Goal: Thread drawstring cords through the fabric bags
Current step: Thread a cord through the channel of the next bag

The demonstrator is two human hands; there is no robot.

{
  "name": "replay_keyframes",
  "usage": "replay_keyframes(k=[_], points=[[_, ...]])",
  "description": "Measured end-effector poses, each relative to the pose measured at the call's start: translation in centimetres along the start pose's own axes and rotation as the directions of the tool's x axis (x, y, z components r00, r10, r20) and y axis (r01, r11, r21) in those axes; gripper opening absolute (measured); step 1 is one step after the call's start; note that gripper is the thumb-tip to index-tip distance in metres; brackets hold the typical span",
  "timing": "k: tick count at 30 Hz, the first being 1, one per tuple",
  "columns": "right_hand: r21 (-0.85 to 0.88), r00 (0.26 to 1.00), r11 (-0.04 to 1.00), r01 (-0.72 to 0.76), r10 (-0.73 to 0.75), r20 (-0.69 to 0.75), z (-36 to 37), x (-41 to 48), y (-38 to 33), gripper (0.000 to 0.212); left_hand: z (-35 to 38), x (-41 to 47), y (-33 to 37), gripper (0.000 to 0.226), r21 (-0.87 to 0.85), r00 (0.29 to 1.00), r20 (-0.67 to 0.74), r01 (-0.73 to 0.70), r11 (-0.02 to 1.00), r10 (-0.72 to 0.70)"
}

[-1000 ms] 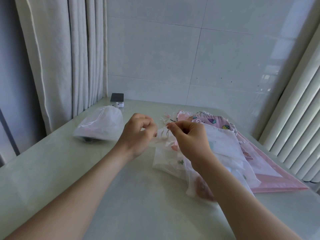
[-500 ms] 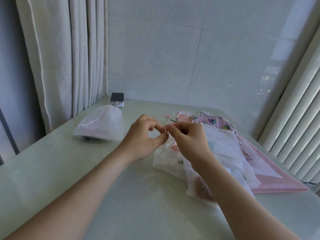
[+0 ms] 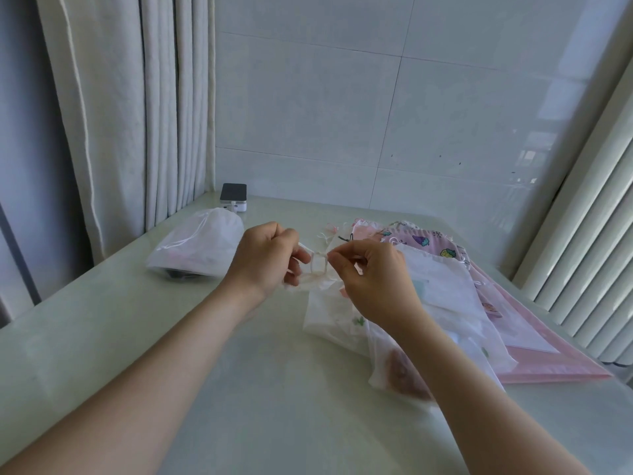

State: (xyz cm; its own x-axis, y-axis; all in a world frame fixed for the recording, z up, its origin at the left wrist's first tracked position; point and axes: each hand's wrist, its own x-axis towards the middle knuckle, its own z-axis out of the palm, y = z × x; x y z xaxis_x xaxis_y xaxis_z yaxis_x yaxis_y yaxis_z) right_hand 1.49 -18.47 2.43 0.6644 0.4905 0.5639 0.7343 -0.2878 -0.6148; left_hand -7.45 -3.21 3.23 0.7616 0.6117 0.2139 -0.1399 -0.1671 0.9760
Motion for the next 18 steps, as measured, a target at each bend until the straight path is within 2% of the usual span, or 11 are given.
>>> replay_keyframes(k=[2, 6, 9, 12, 15, 18], points=[[-0.068, 0.998, 0.998, 0.002, -0.007, -0.061, 0.1, 0.0, 0.3, 0.014, -0.2, -0.1, 0.1, 0.018, 0.053, 0.992, 0.109, 0.058, 0.997, -0.064], [-0.065, 0.985, 0.997, -0.034, 0.022, -0.170, 0.2, 0.1, 0.6, 0.013, -0.4, -0.6, 0.4, 0.027, 0.267, 0.955, 0.250, 0.090, 0.959, -0.160], [-0.036, 0.986, 0.999, -0.040, 0.034, -0.164, 0.2, 0.1, 0.4, 0.013, -0.3, -0.6, -0.2, 0.039, 0.423, 0.961, 0.260, -0.030, 0.906, -0.090], [-0.067, 0.989, 0.997, -0.030, 0.020, -0.143, 0.3, 0.0, 0.4, 0.012, -0.4, -0.5, -0.7, 0.032, 0.442, 0.963, 0.268, -0.113, 0.890, -0.011], [-0.170, 0.990, 0.985, 0.011, -0.035, -0.139, 0.4, 0.0, 0.9, 0.011, -0.4, -0.3, -1.0, 0.029, 0.477, 0.970, 0.238, -0.159, 0.864, 0.047], [-0.217, 0.993, 0.976, 0.014, -0.039, -0.115, 0.5, 0.1, 1.3, 0.011, -0.2, -0.3, -1.3, 0.026, 0.474, 0.966, 0.253, -0.166, 0.865, 0.047]])
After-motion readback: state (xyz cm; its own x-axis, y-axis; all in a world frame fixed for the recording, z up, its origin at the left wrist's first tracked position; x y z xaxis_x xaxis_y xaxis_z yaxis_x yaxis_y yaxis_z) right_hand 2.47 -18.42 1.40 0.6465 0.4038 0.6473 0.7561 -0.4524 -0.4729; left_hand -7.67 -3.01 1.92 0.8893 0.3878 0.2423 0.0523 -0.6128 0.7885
